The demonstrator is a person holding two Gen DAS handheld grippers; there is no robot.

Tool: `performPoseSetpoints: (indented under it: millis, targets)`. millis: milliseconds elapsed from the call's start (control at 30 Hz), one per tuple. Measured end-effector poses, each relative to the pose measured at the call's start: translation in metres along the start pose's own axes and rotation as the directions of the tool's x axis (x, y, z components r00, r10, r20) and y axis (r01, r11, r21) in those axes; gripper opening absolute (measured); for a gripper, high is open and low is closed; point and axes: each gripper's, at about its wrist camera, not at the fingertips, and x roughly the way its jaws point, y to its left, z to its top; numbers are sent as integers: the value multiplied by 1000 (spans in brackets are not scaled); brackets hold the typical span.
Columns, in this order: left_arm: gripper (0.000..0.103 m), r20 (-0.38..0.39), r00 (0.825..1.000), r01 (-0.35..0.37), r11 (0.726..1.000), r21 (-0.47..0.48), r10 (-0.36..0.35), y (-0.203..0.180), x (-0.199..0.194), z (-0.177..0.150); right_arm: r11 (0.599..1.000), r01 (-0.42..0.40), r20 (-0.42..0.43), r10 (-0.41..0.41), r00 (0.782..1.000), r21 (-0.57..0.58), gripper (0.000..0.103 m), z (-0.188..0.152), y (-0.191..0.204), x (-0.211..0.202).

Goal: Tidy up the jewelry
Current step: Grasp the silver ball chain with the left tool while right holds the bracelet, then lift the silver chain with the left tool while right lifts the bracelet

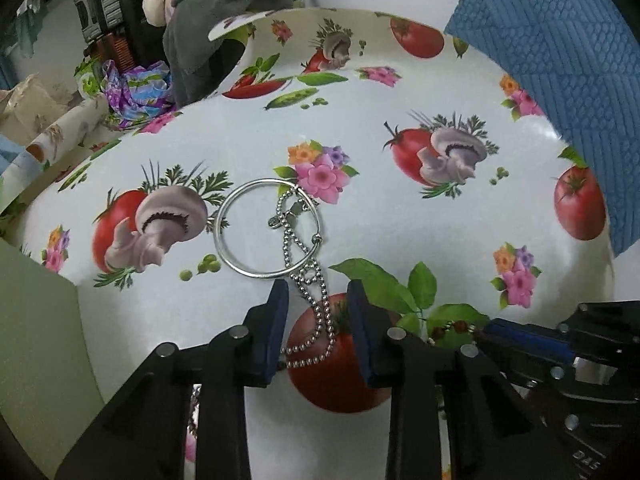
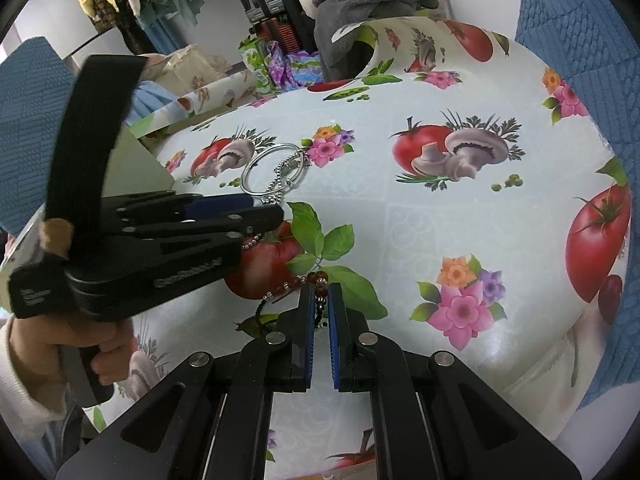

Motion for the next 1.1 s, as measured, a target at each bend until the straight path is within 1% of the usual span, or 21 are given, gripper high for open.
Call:
performPoseSetpoints:
  millis: [67, 133, 167, 200, 333, 400, 433, 533, 667, 767, 867, 933, 967, 1000, 1033, 1067, 1100]
  targets:
    - [30, 14, 1000, -26, 1000, -9, 27, 1, 1, 1, 1000, 1, -1, -1, 1000, 1, 4, 0, 0, 1]
    - [25, 35, 998, -42, 999, -27, 43, 4, 3, 1, 1000, 1, -3, -1, 1000, 1, 4, 0, -1, 1]
    - [14, 45, 998, -47, 998, -34, 49, 5, 3, 1, 1000, 2, -4, -2, 1000, 1, 4, 0, -1, 2]
    - [6, 48, 998, -43, 998, -39, 45, 6, 3, 1, 1000, 4, -4, -4, 1000, 0, 4, 0, 0, 2]
    - [5, 34, 999, -36, 999, -25, 37, 5, 4, 3, 1000, 6, -4, -6, 1000, 0, 4, 1, 0, 2]
    - [0, 42, 999, -22, 999, -26, 23, 5, -1, 2, 1000, 7, -4, -7, 1000, -3, 4, 2, 1, 2]
    - [0, 42, 999, -16, 999, -28, 17, 5, -2, 3, 1000, 4, 0, -4, 1000, -4, 4, 2, 1, 1]
    - [0, 36, 999, 24, 997, -73, -21, 11, -12, 0, 1000, -6, 11, 6, 1000, -14, 4, 4, 8, -4]
    - [0, 61, 996, 65, 990, -123, -58, 18, -38, -7, 999, -4, 30, 6, 1000, -47, 4, 5, 21, -13]
    - [0, 78, 993, 96, 984, -151, -85, 22, -50, -12, 999, 3, 40, -2, 999, -35, 4, 7, 23, -17]
    - [0, 70, 991, 127, 979, -157, -118, 24, -44, -14, 1000, 11, 34, -10, 999, -24, 4, 7, 23, -15]
    - [0, 59, 994, 95, 986, -135, -87, 21, -36, -13, 1000, 11, 32, -10, 999, -23, 4, 6, 25, -13]
    - [2, 56, 995, 87, 989, -123, -81, 20, -33, -12, 1000, 13, 31, -12, 999, -24, 4, 5, 26, -13]
    - [14, 52, 995, 90, 989, -121, -84, 19, -30, -11, 1000, 14, 28, -14, 1000, -26, 4, 5, 27, -11]
    - [22, 48, 996, 84, 989, -121, -79, 18, -26, -10, 999, 17, 26, -16, 1000, -28, 4, 5, 28, -11]
    - [35, 54, 996, 75, 990, -120, -69, 17, -26, -9, 999, 17, 27, -16, 999, -31, 4, 4, 29, -11]
    - [36, 66, 996, 59, 992, -114, -52, 16, -24, -7, 999, 17, 28, -16, 999, -32, 4, 4, 29, -11]
